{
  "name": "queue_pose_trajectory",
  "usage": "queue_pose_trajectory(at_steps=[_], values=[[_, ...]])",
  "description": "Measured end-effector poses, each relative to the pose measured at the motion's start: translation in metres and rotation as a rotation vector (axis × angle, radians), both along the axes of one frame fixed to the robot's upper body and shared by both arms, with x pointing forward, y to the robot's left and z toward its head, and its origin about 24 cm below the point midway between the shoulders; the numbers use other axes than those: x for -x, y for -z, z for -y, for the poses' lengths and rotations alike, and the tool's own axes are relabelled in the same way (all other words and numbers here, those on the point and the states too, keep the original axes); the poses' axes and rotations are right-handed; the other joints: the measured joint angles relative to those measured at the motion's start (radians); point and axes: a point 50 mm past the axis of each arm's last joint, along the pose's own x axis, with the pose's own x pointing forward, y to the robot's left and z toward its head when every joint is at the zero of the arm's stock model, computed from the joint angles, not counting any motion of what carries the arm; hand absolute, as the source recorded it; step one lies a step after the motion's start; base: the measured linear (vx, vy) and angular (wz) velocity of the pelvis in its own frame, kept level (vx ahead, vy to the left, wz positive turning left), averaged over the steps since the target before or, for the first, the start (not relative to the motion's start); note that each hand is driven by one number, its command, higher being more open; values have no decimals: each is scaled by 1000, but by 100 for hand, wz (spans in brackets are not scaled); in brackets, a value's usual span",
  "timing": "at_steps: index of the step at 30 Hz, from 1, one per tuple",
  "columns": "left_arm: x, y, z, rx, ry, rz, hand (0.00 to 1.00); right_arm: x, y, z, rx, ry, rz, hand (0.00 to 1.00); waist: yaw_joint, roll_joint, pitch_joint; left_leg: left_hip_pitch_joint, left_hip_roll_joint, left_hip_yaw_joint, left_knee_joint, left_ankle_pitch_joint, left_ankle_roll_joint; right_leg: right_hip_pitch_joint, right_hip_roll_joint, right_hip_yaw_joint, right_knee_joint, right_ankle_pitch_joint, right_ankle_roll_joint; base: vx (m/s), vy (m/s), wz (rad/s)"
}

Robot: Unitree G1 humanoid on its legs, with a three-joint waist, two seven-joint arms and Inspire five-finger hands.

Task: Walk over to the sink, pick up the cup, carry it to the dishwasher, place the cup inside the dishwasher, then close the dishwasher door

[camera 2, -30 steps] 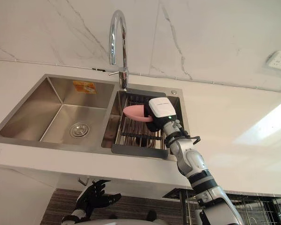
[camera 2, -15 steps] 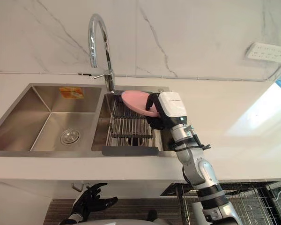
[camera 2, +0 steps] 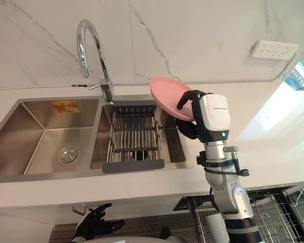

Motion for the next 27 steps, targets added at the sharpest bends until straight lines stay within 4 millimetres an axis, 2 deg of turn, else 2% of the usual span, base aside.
queue_pose_trajectory(at_steps=[3,11,17,23,27], values=[[1,1,-1,-2,1,-7,100,4,-4,1,-5,3,34,0,-2,-1,0,0,0,3,0,-2,0,-1,1,4,0,1,-1,-3,-2,-2],[3,2,-3,-24,29,-24,100,12,2,5,-35,23,24,0,-3,-3,-1,0,1,22,0,-4,0,-13,4,27,0,5,-7,-13,-2,-6],[7,3,-4,-32,38,-40,100,26,8,27,-80,141,8,0,-6,-3,-1,5,0,53,7,-17,1,-22,9,61,0,10,-8,-18,4,-17],[17,4,-7,-43,45,-73,100,41,11,43,-143,242,14,0,-34,-5,1,-1,0,92,35,-44,2,-37,10,99,0,12,-5,-16,7,-22],[24,6,-8,-52,37,-95,100,51,22,53,-173,321,-32,0,-39,-5,1,-5,-2,113,59,-63,7,-47,12,139,1,23,0,-12,10,-27]])
